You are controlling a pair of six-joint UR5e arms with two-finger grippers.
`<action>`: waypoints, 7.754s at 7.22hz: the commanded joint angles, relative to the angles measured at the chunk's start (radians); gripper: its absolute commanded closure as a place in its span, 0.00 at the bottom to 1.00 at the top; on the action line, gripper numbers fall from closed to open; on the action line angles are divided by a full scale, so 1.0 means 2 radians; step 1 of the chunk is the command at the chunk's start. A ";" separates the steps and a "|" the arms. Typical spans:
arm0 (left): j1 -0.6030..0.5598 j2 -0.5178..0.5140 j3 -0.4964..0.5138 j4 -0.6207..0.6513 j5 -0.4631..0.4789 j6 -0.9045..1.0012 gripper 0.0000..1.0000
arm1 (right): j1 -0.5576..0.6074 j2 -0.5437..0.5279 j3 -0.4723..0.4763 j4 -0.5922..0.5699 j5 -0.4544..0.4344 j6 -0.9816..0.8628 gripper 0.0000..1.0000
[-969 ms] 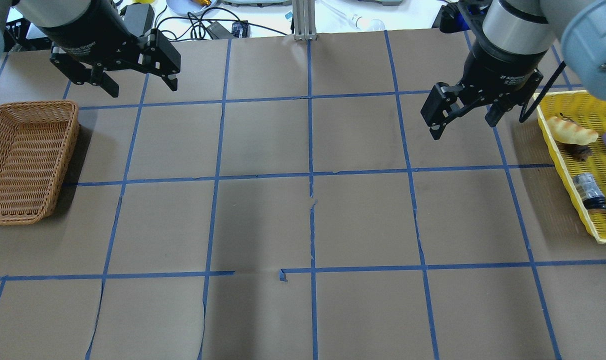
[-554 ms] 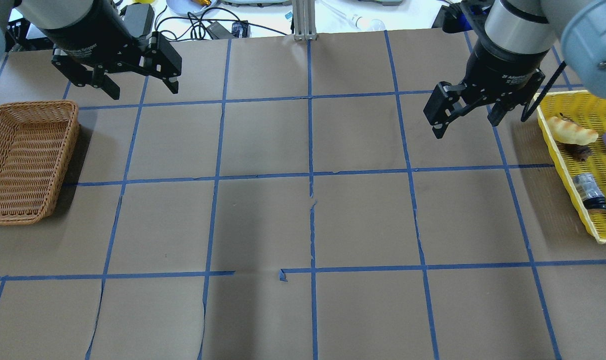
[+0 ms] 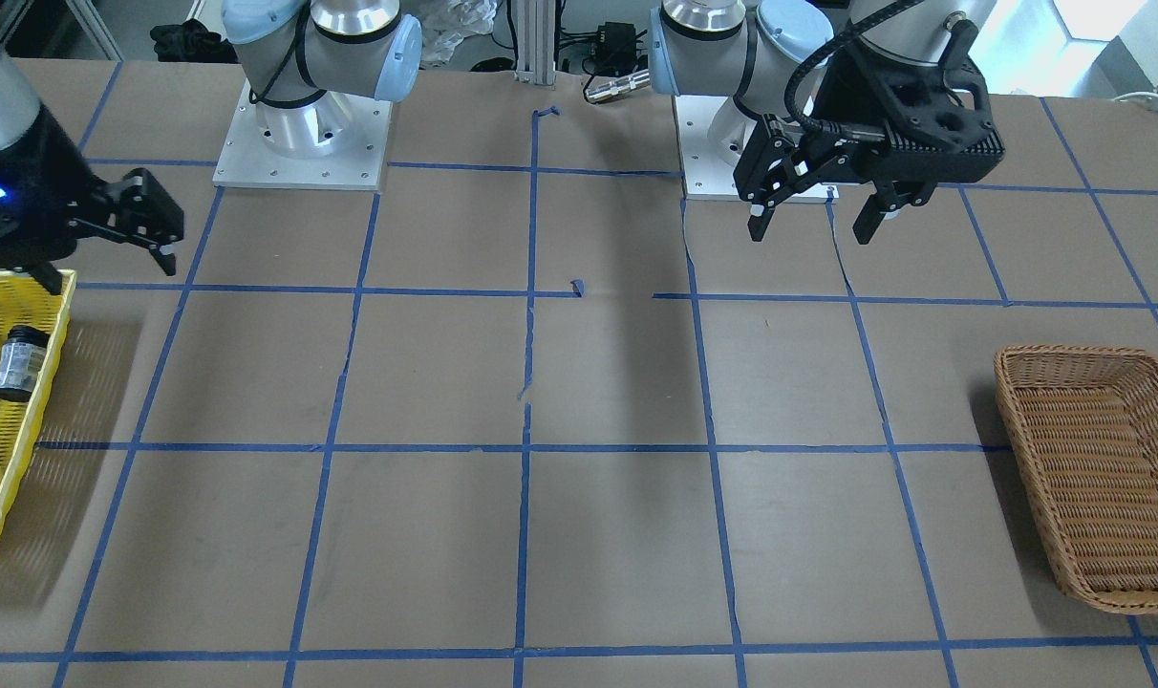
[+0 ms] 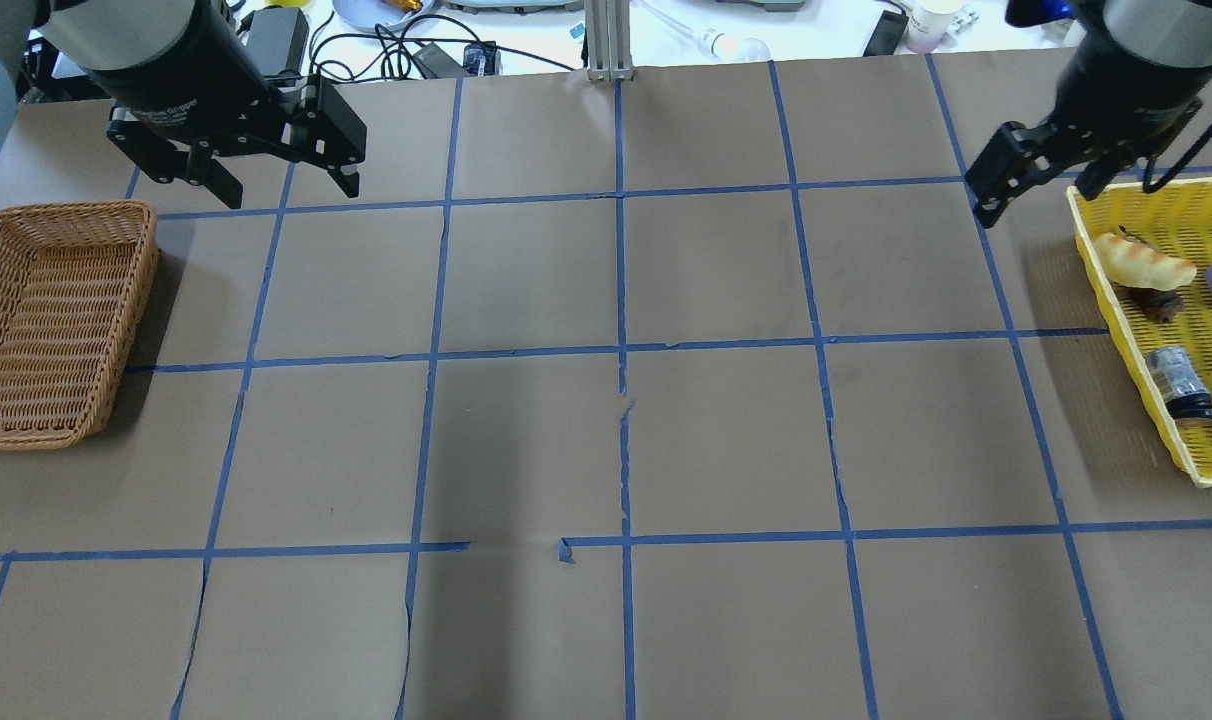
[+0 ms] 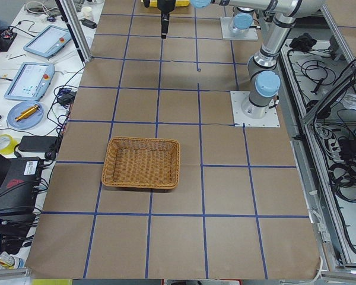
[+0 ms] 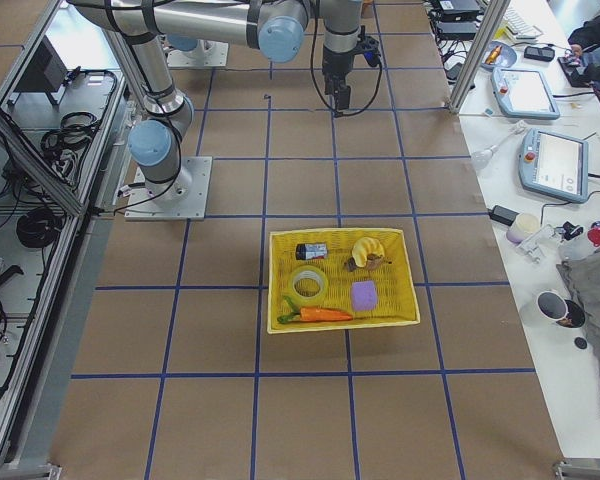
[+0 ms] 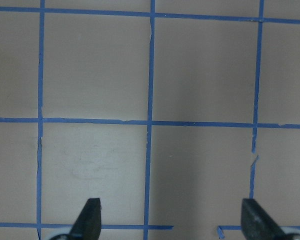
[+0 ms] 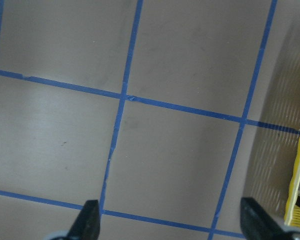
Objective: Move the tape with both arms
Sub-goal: 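Move the right gripper down into the yellow basket over the yellow tape roll, then close the right gripper on the yellow tape roll's rim, then carry the tape roll with the right gripper to the table center and lower it, then open the right gripper and raise it away while the left arm reaches toward the tape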
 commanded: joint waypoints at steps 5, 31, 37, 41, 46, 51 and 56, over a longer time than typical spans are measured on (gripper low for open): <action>0.000 0.002 0.000 0.000 0.000 0.000 0.00 | -0.236 0.146 0.060 -0.199 -0.013 -0.312 0.00; 0.001 0.003 -0.001 0.001 0.001 0.000 0.00 | -0.137 0.029 0.106 -0.118 -0.062 -0.078 1.00; 0.001 0.003 -0.001 0.001 0.001 0.000 0.00 | 0.279 0.195 -0.035 -0.164 -0.008 0.513 1.00; 0.001 0.003 -0.001 0.001 0.001 0.000 0.00 | 0.323 0.289 -0.097 -0.176 0.065 0.622 1.00; 0.002 -0.007 -0.001 0.000 0.001 -0.005 0.00 | 0.322 0.292 -0.093 -0.192 0.074 0.645 0.00; -0.001 -0.049 -0.035 0.070 -0.006 -0.009 0.00 | 0.137 0.147 -0.088 -0.058 0.065 0.400 0.00; -0.120 -0.207 -0.066 0.289 -0.006 -0.091 0.01 | 0.070 0.024 -0.065 0.060 -0.007 0.288 0.00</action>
